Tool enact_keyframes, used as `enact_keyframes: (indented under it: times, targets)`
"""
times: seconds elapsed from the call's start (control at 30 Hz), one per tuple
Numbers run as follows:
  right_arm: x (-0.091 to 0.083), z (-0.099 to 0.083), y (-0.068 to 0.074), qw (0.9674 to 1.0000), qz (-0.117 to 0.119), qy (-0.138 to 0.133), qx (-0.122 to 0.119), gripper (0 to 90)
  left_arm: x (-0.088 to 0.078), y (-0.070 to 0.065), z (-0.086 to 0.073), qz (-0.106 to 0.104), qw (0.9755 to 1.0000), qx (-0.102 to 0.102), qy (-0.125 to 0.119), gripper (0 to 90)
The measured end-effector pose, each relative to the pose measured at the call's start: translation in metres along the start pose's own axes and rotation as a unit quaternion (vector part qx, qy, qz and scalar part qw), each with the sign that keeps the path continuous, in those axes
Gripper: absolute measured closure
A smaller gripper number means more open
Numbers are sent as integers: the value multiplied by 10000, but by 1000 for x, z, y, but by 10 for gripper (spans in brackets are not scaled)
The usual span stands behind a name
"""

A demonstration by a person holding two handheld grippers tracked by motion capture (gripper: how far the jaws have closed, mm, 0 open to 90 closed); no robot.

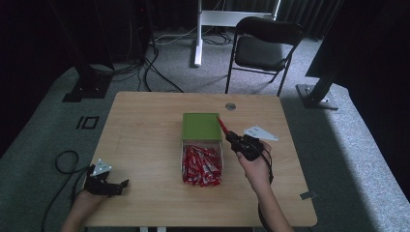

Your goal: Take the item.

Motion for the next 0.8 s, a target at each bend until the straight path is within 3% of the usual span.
enact_keyframes:
  times: [0.33, 0.6, 0.8]
  targets:
    - [15, -23, -21, 9975, -640, -16, 309, 822, 0, 0, 0, -4, 10000, 1, 4, 7]
    - [29, -45, -36, 9948, -829, 210, 555, 821, 0, 0, 0, -4, 10000, -1, 3, 7]
    - [39, -60, -45, 9925, -1019, 374, 561, 821, 0, 0, 0, -3, 10000, 0, 3, 7]
Point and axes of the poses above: each handheld gripper's, and its own axes: x roughly forward along the jaws, z roughly out of its top, y roughly to its left, the point moved 2 cm from there along x, roughly forward along the jaws, and after that the axes turned 2 degrees about -x, right-handed, at the moved point
